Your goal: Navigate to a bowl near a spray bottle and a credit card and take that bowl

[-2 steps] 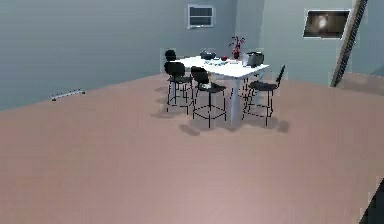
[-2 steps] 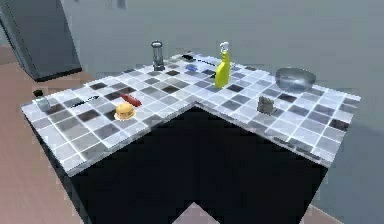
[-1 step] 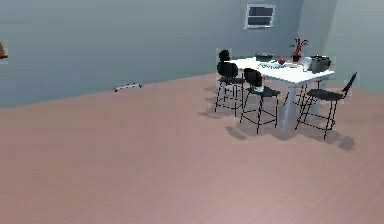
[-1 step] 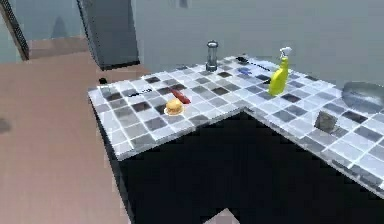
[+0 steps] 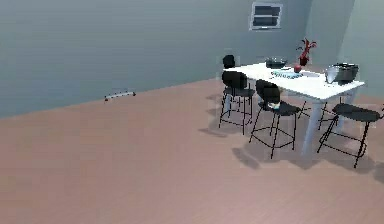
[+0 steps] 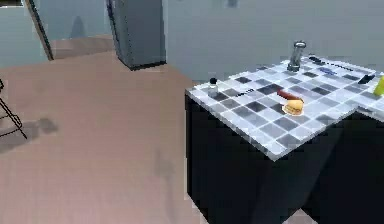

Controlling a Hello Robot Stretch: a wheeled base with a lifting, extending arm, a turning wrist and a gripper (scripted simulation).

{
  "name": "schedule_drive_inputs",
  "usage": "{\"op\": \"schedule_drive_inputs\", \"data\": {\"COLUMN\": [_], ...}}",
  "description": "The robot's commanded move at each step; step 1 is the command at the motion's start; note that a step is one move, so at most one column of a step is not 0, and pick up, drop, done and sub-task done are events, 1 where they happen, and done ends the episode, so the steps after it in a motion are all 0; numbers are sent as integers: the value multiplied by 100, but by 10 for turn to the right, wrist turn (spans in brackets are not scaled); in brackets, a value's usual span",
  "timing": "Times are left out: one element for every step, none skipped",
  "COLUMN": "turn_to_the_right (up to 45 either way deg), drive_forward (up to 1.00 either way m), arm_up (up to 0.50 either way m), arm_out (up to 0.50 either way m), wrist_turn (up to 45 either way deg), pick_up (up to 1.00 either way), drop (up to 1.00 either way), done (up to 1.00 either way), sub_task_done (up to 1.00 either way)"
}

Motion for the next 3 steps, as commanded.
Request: {"op": "schedule_drive_inputs", "data": {"turn_to_the_right": [450,120,0], "drive_forward": [0,0,100], "arm_up": [0,0,0], "arm_out": [0,0,0], "wrist_turn": [0,0,0], "pick_up": [0,0,0], "drop": [0,0,0], "done": [0,0,0], "sub_task_done": [0,0,0]}}
